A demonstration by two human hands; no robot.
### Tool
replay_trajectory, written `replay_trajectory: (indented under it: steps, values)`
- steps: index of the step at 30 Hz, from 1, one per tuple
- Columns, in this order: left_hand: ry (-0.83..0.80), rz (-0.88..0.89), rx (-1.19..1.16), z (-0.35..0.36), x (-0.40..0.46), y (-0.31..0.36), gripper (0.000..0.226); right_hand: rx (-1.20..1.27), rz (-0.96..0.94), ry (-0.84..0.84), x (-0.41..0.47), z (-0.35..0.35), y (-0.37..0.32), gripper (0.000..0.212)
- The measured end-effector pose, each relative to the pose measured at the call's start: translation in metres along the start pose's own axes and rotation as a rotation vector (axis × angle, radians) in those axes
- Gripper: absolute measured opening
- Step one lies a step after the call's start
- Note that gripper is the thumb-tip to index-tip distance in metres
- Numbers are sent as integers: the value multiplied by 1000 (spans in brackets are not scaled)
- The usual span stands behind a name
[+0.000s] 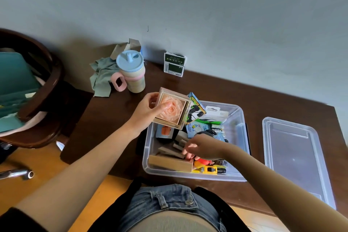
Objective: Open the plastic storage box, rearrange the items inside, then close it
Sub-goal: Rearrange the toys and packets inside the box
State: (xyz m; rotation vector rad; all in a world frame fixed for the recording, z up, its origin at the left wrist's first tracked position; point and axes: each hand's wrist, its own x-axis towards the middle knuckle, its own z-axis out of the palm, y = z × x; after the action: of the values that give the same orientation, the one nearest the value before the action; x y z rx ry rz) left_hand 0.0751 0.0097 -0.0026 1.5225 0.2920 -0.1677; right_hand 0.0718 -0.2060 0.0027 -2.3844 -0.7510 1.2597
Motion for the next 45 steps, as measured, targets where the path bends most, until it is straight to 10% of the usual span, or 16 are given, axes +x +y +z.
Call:
replay_trajectory:
  steps: [8, 16, 23, 29, 37, 45]
  values:
    - [-26, 36, -12, 1, -5, -4, 52, -406, 245, 112, 54, 24, -28, 13]
    - [19, 29, -3, 3, -6, -5, 43, -577, 244, 107, 72, 41, -19, 43]
    - [-33, 31, 9, -5, -7, -2, 42, -378, 152, 145, 65, 31, -20, 25]
    - [-127, 56, 52, -15, -5, 1, 49, -20, -10, 528, 13, 4, 2, 16]
    - [-396, 87, 745, -9, -2, -4, 92, 366, 141, 813, -27, -19, 58, 11]
    - [-556, 203, 1236, 19, 2, -13, 88, 125, 223, 800, -45, -27, 91, 12]
